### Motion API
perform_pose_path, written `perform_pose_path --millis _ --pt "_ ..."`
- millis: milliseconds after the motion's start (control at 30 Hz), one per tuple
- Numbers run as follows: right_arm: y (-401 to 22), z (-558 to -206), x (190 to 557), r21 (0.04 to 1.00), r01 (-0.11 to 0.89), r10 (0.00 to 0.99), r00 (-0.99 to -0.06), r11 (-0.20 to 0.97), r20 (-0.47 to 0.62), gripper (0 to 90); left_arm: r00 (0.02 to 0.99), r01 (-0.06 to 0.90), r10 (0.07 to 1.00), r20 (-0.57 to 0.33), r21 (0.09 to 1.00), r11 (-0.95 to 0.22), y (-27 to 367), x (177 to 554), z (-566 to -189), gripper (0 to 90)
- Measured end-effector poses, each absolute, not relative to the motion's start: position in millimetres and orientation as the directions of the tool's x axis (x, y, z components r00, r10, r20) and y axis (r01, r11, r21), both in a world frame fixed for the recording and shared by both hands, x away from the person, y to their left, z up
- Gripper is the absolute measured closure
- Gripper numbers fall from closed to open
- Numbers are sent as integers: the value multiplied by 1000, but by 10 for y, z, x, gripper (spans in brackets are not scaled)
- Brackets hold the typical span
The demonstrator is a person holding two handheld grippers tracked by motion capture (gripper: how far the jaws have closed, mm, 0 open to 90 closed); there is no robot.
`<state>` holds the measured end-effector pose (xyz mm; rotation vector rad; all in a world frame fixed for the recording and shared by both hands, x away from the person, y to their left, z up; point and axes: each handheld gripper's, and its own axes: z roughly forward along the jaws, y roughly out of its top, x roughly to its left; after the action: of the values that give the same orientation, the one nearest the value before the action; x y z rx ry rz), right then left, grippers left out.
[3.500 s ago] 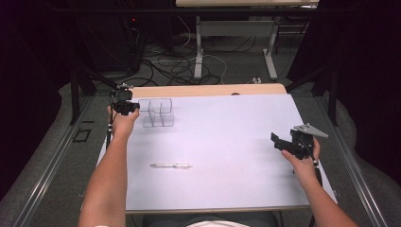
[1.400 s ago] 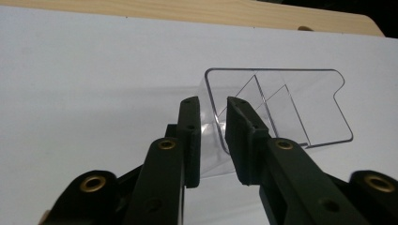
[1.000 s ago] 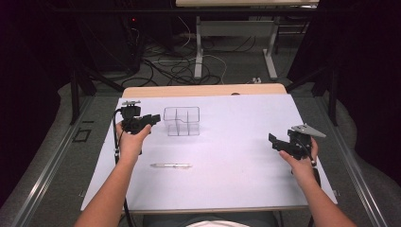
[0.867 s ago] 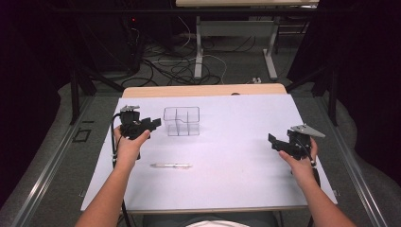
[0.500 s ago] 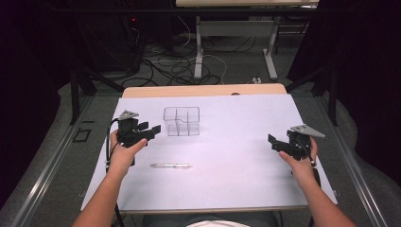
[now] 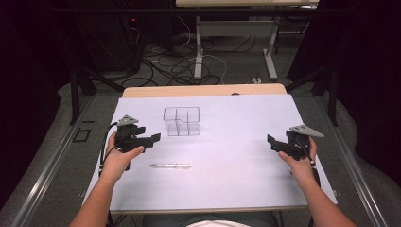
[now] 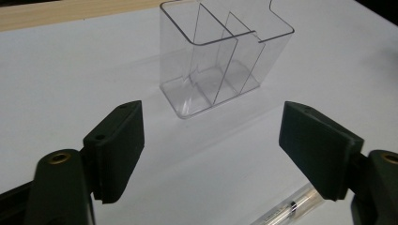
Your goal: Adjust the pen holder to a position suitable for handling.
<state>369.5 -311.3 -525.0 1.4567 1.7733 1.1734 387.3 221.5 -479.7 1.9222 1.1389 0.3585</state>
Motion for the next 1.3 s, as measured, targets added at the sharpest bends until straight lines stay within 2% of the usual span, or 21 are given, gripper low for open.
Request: perform_pose_path --millis 233,567,900,1200,1300 --pt "-3106 -5253 3694 878 477 960 -258 31 106 170 571 546 811 -125 796 -262 2170 3809 -4815 202" --pt "-3104 -5247 3688 878 477 958 -268 42 100 169 644 499 765 1 757 -421 2143 3740 -4951 202" --pt "-3096 -5253 3693 876 480 957 -274 50 95 168 710 473 701 58 698 -537 2077 3712 -5098 251" --pt "-3092 -5264 3697 875 482 956 -279 52 97 168 773 393 614 161 638 -662 2005 3663 -5078 307" --pt "-3081 -5265 3697 872 488 955 -277 48 103 167 800 390 580 154 600 -698 1993 3655 -5079 326"
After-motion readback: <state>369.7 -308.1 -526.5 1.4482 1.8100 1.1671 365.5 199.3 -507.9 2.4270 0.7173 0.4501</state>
